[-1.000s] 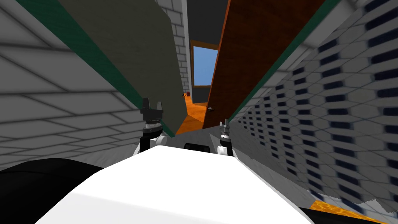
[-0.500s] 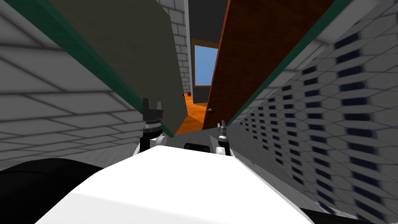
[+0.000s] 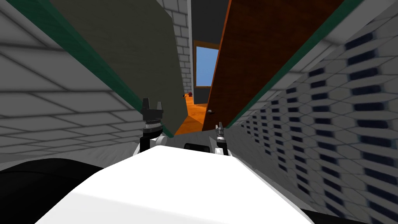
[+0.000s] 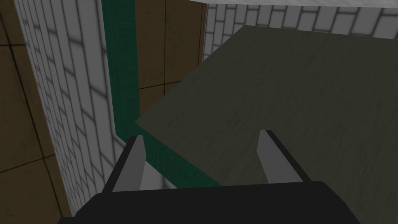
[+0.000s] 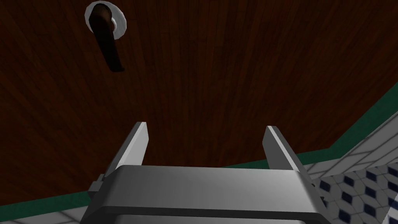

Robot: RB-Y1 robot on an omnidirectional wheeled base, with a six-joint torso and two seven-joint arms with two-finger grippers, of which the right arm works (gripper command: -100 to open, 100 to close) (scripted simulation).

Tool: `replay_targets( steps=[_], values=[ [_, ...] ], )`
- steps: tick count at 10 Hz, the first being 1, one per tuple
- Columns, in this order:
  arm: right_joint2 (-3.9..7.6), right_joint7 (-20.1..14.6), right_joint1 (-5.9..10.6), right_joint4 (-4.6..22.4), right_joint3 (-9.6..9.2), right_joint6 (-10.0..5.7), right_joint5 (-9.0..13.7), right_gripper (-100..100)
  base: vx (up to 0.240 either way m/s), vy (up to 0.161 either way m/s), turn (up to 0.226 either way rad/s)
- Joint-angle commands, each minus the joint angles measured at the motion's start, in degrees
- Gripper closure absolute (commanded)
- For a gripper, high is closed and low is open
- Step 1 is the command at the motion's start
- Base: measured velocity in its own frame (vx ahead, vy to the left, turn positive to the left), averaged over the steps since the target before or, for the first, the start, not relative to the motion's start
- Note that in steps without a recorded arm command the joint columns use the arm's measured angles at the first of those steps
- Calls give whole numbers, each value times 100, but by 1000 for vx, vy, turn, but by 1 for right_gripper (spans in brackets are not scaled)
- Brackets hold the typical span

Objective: Push the door open

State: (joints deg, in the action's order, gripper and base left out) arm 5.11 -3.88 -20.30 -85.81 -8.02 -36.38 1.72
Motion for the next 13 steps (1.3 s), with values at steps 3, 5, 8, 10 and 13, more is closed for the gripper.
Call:
replay_targets(
  steps=[3,5,8,10,13],
  values=[
    [23,17,148,576,-119,-157,-51,-100,91,-79,82],
    [31,26,229,879,-182,-236,-78,-100,82,-71,77],
    [38,39,339,1292,-267,-344,-115,-100,87,-74,67],
    [40,46,405,1538,-319,-409,-137,-100,86,-77,68],
    [41,56,494,1872,-388,-496,-167,-100,69,-70,53]
  ],
)
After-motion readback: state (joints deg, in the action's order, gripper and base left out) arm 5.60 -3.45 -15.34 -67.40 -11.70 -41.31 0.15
